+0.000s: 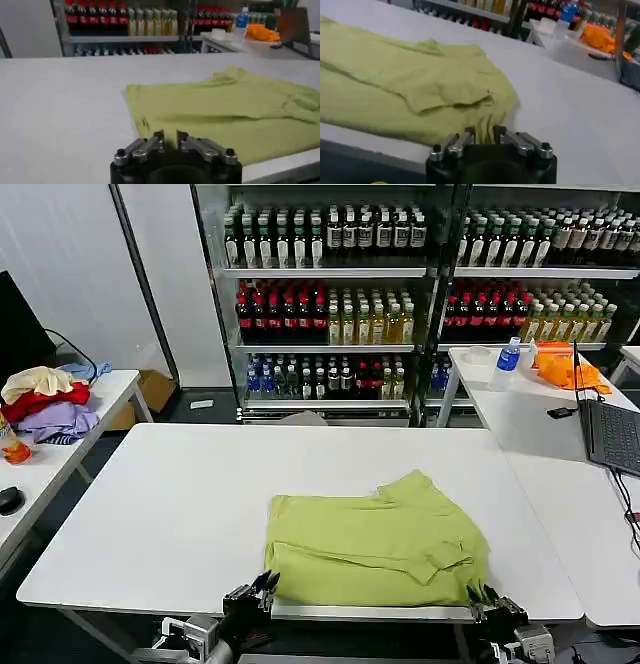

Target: Fold and organize the clothes.

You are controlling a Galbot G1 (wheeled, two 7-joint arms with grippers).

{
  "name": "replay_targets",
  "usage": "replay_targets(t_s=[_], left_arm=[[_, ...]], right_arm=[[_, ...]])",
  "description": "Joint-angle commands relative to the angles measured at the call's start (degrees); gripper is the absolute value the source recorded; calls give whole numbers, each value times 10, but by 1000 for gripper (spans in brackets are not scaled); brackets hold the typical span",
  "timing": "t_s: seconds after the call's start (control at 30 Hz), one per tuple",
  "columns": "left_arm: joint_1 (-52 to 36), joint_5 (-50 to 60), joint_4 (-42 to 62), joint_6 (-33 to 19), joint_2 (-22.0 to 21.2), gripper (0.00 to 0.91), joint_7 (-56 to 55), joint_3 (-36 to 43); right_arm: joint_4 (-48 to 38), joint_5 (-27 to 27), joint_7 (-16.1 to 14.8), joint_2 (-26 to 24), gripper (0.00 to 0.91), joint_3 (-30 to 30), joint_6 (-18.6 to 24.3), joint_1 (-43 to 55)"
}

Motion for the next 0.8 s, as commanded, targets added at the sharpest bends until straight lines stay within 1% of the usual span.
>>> replay_targets(t_s=[0.03, 0.1, 0.13, 0.2, 0.23, 0.33, 0.37, 0.4, 0.43, 0.57, 0.6, 0.8], left_arm=[[-20, -27, -46, 1, 11, 907, -9, -29], [-53, -50, -32, -3, 19, 907, -19, -38], [-70, -65, -12, -3, 22, 907, -22, -39], [-101, -89, 19, -1, 27, 907, -33, -32], [-128, -102, 41, 1, 27, 907, -39, -24], [-183, -120, 91, 7, 21, 907, -48, -1], [-203, -125, 110, 10, 12, 907, -53, 6], [-220, -128, 131, 15, 8, 907, -57, 16], [-236, -131, 149, 19, -2, 907, -59, 24], [-308, -137, 193, 30, -24, 907, -62, 47], [-325, -138, 217, 33, -28, 907, -63, 57], [-404, -143, 312, 47, -56, 907, -68, 90]], right_arm=[[27, 32, 1, -10, 907, 14, 24, 31], [13, 53, 14, -25, 907, 10, 20, 63], [3, 54, 18, -35, 907, 4, 18, 83], [-40, 73, 29, -51, 907, -13, 7, 133], [-56, 93, 35, -56, 907, -26, -4, 170], [-129, 127, 54, -60, 907, -79, -28, 279], [-155, 138, 57, -60, 907, -99, -37, 308], [-173, 149, 61, -58, 907, -110, -38, 330], [-212, 160, 63, -56, 907, -139, -40, 369], [-300, 162, 67, -47, 907, -203, -40, 476], [-317, 162, 67, -44, 907, -216, -40, 501], [-420, 165, 63, -21, 907, -264, -41, 575]])
